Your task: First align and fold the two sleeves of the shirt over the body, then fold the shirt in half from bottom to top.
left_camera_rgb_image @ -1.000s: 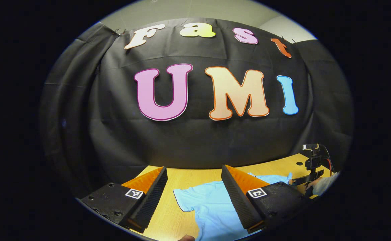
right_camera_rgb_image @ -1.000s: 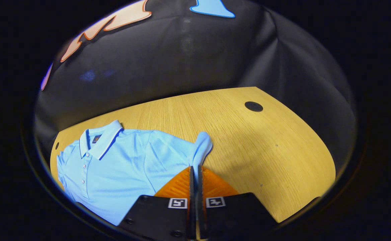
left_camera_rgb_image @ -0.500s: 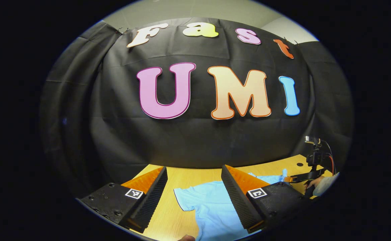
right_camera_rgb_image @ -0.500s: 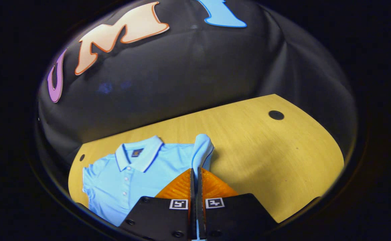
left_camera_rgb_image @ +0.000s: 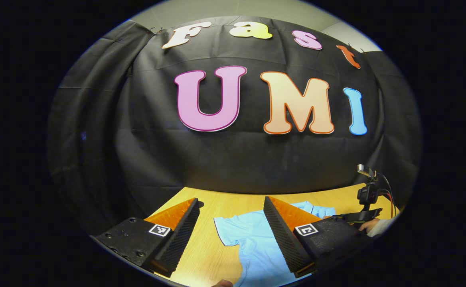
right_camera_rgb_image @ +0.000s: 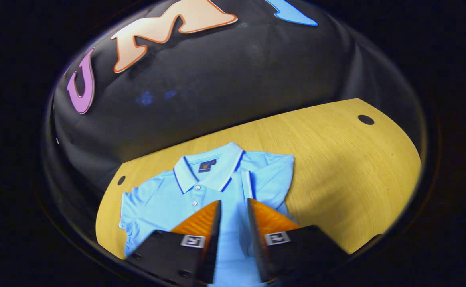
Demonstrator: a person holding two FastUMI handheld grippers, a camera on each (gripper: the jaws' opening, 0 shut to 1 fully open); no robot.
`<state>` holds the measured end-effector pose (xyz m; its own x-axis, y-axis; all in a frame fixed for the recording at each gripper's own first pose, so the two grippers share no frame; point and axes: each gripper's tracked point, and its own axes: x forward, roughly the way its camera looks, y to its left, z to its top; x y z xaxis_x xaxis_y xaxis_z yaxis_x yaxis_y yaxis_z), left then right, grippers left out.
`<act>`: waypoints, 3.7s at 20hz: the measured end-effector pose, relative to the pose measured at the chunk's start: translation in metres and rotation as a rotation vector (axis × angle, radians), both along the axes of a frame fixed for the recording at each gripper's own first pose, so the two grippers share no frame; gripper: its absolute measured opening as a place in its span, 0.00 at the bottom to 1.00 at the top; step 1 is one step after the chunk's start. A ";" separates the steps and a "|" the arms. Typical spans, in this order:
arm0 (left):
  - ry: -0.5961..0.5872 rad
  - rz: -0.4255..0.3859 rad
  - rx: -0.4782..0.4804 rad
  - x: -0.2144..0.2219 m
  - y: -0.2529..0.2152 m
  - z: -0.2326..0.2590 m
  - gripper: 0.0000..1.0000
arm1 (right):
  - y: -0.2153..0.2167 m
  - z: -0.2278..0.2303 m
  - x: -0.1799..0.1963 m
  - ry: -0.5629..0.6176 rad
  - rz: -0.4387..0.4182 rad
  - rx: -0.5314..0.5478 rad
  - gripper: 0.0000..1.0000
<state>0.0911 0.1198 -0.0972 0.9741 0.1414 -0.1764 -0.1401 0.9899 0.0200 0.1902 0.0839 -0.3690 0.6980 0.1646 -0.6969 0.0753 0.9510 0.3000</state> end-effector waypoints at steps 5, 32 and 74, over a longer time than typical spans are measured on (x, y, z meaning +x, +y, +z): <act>0.031 0.027 -0.015 0.023 0.013 -0.028 0.96 | -0.008 0.040 -0.019 -0.083 0.050 -0.066 0.98; 0.547 0.131 -0.145 0.111 0.035 -0.254 0.96 | -0.080 0.095 -0.124 -0.126 0.060 -0.193 0.94; 0.263 -0.262 -0.097 -0.051 -0.087 -0.118 0.96 | -0.105 0.129 -0.230 -0.246 0.026 -0.216 0.98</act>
